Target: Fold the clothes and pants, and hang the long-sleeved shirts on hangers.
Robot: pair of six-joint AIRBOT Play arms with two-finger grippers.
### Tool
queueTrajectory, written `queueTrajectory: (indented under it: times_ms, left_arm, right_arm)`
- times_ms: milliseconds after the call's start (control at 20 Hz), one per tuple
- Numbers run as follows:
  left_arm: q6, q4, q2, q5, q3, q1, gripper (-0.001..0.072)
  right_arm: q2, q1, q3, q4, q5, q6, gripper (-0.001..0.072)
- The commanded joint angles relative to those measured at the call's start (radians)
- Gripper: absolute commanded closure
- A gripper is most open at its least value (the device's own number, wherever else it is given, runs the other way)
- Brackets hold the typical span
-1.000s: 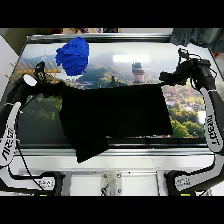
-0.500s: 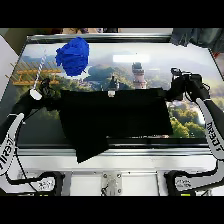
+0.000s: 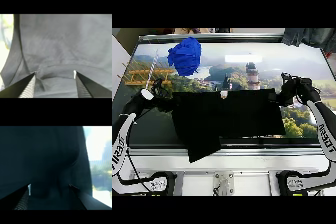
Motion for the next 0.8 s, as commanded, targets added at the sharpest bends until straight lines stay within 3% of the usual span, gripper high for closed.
queueTrajectory:
  times_ms: [0, 250, 450, 550, 750]
  left_arm:
    - [-0.001, 0.002, 0.022, -0.086, 0.101, 0.0, 0.0209]
    - [-0.024, 0.002, 0.219, -0.112, 0.074, -0.017, 0.021]
    - [-0.034, 0.001, 0.375, -0.097, -0.153, -0.105, 0.021]
    - [-0.04, 0.001, 0.428, -0.06, -0.252, -0.163, 0.021]
    - [-0.092, 0.001, 0.49, 0.01, -0.366, -0.243, 0.021]
  right_arm:
    - [0.059, -0.011, 0.018, 0.027, -0.003, 0.0, 0.02]
    - [0.319, -0.153, -0.071, 0.007, -0.122, -0.04, 0.0199]
    - [0.538, -0.354, -0.459, 0.033, -0.133, 0.09, 0.0199]
    - [0.603, -0.461, -0.637, 0.122, -0.084, 0.153, 0.0199]
    - [0.629, -0.552, -0.836, 0.349, 0.054, 0.131, 0.0199]
